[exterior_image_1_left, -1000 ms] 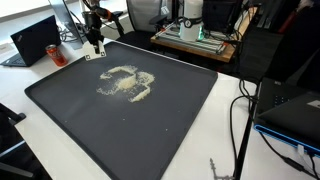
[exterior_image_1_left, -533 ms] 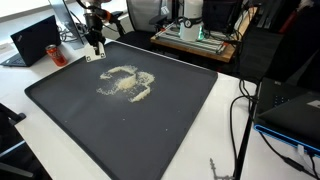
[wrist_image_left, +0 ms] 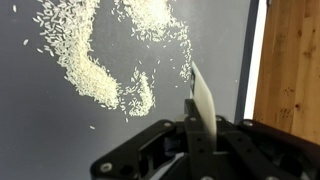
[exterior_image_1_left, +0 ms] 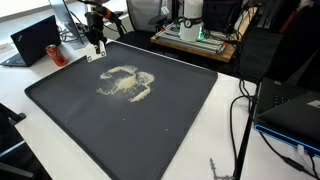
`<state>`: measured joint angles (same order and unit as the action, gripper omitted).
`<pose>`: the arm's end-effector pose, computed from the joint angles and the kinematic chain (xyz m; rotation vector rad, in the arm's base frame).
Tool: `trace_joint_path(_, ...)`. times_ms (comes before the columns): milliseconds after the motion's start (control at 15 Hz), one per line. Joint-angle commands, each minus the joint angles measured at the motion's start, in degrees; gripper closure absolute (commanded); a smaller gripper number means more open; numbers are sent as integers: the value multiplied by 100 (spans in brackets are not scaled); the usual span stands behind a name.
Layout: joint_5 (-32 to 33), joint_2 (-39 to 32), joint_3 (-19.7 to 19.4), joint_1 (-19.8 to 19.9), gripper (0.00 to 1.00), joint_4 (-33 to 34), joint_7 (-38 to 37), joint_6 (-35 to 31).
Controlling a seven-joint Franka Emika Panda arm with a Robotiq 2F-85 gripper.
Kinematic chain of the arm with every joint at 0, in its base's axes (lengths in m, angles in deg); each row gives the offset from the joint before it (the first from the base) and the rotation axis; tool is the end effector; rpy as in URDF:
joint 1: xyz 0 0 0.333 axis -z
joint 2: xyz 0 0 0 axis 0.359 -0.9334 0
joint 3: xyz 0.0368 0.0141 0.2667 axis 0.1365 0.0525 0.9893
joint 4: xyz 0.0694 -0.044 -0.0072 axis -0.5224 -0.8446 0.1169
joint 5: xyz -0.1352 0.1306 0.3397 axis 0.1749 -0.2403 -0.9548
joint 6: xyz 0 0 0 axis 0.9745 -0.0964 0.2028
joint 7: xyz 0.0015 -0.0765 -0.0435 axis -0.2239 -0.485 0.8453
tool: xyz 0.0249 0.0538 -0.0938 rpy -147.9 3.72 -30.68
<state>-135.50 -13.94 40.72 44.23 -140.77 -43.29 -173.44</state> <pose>0.4654 -0.3044 0.1898 -1.9731 1.3757 -0.2613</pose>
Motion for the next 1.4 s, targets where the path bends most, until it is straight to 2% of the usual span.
trace_joint_path(0,-347,70,-92,68,99,33,289,353)
trace_joint_path(867,-476,119,-155,-50,99,316,357,527)
trace_joint_path(1333,50,399,-265,-292,99,154,531,-56)
